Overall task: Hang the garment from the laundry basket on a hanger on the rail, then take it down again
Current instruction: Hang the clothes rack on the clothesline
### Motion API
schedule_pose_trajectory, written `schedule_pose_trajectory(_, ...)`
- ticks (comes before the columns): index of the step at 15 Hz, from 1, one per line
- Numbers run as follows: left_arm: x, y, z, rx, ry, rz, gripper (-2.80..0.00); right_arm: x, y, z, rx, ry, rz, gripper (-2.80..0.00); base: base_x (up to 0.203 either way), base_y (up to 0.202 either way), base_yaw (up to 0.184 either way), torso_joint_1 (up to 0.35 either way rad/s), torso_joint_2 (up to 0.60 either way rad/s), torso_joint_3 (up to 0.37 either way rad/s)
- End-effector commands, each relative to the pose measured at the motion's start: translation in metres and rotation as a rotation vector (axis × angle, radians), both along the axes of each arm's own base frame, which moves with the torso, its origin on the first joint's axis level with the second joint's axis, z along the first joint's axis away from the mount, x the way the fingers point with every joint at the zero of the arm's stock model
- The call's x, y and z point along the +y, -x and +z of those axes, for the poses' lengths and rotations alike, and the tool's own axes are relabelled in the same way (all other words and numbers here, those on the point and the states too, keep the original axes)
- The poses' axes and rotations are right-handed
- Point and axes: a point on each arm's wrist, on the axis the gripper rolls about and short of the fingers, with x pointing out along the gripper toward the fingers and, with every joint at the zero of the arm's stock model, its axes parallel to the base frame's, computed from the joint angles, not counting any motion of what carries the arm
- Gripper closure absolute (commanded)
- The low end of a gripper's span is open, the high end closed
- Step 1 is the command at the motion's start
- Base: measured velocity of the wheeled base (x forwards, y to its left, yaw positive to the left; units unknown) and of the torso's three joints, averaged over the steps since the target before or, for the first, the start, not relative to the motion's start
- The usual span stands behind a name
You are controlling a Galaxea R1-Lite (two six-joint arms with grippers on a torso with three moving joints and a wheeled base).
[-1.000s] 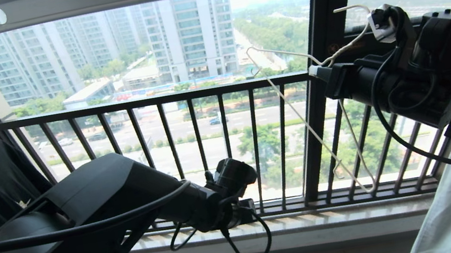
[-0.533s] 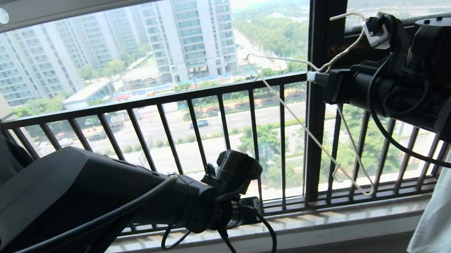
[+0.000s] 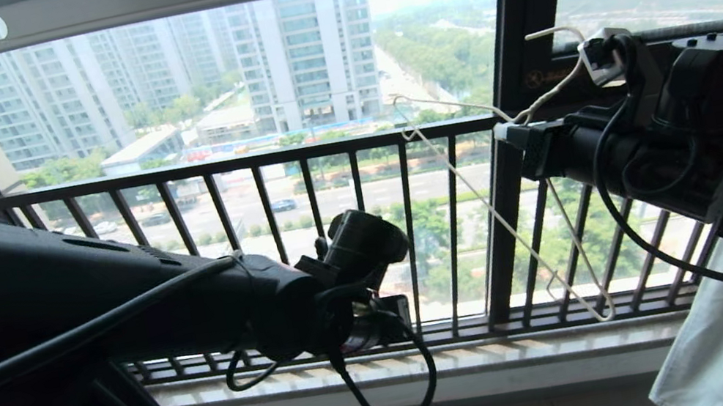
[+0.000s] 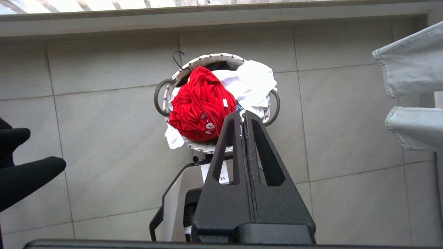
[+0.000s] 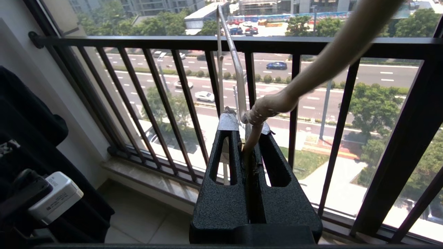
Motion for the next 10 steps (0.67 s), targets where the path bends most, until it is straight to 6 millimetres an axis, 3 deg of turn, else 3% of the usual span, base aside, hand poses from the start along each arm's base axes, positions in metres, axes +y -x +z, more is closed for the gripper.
schedule_pose_trajectory(1, 0.009, 0.008, 0.026, -0.046, 0.038, 0.001, 0.0, -0.002, 0.008, 0.007, -0.022, -0.009, 0.004, 0.0, 0.0, 0.0, 0.0, 0.0, 0.0, 0.0)
schedule_pose_trajectory(5, 0.032, 0.026, 0.066, -0.102, 0.057, -0.009, 0.0, -0.016, 0.048, 0.025, -0.085, -0.013, -0.007, 0.0, 0.0, 0.0, 0.0, 0.0, 0.0, 0.0)
schedule_pose_trajectory(10, 0.038, 0.042, 0.084, -0.14, 0.081, -0.029, 0.0, -0.036, 0.099, 0.02, -0.112, 0.038, -0.074, 0.0, 0.0, 0.0, 0.0, 0.0, 0.0, 0.0)
